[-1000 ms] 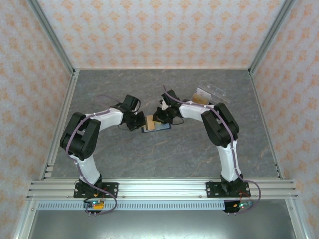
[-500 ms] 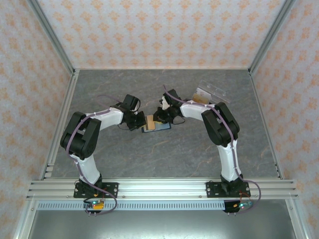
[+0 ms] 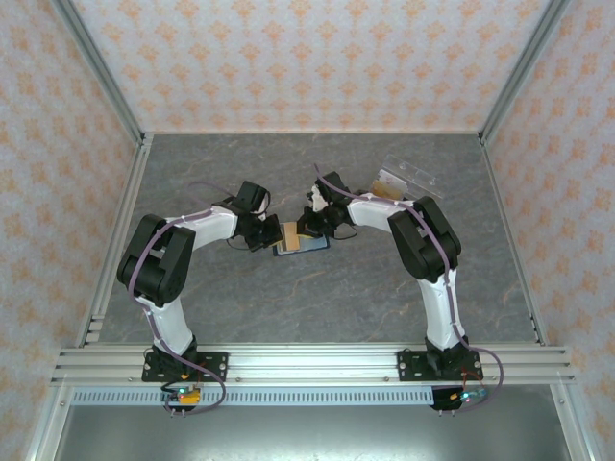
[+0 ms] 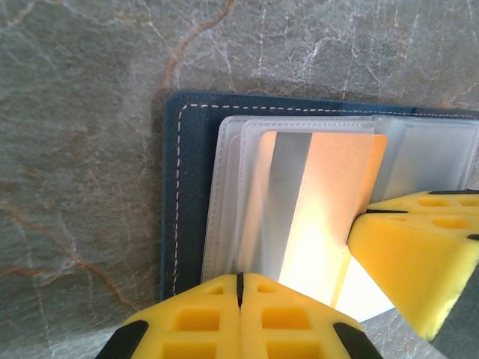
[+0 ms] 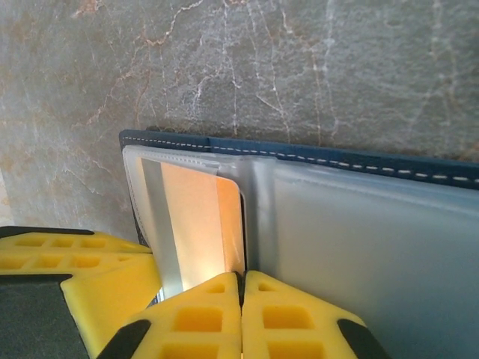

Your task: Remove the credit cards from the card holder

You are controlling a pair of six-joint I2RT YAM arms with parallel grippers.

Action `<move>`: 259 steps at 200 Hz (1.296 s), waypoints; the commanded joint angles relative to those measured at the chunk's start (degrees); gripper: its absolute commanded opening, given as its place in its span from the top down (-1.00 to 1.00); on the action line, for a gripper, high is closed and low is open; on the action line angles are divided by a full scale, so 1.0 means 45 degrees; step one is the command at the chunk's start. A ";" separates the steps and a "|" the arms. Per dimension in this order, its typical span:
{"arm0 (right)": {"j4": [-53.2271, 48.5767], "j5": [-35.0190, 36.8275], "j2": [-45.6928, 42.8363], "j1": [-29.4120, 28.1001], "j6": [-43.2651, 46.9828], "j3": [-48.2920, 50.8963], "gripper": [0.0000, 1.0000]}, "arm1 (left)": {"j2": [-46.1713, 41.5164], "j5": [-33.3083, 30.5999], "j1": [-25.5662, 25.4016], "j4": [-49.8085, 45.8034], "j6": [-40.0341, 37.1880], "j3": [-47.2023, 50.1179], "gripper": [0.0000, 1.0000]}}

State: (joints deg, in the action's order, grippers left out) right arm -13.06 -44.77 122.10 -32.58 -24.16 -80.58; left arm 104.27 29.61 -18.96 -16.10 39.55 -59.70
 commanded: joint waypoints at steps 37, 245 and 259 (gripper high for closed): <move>0.0248 0.0048 -0.1049 -0.0150 0.0183 0.0741 1.00 | -0.0328 -0.0538 0.0016 -0.0718 -0.0289 -0.0014 0.61; -0.1579 0.2428 -0.1579 0.0164 0.0101 0.0996 1.00 | 0.0599 0.0710 -0.0061 0.0490 0.0196 -0.0502 0.83; -0.1334 0.2536 -0.1707 0.0161 -0.0005 0.1180 1.00 | 0.0616 0.0557 -0.0065 0.0378 0.0176 -0.0503 0.84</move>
State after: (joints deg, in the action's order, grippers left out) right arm -17.08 -37.65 116.71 -32.18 -23.94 -75.53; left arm 106.08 32.86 -19.05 -13.85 40.14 -60.95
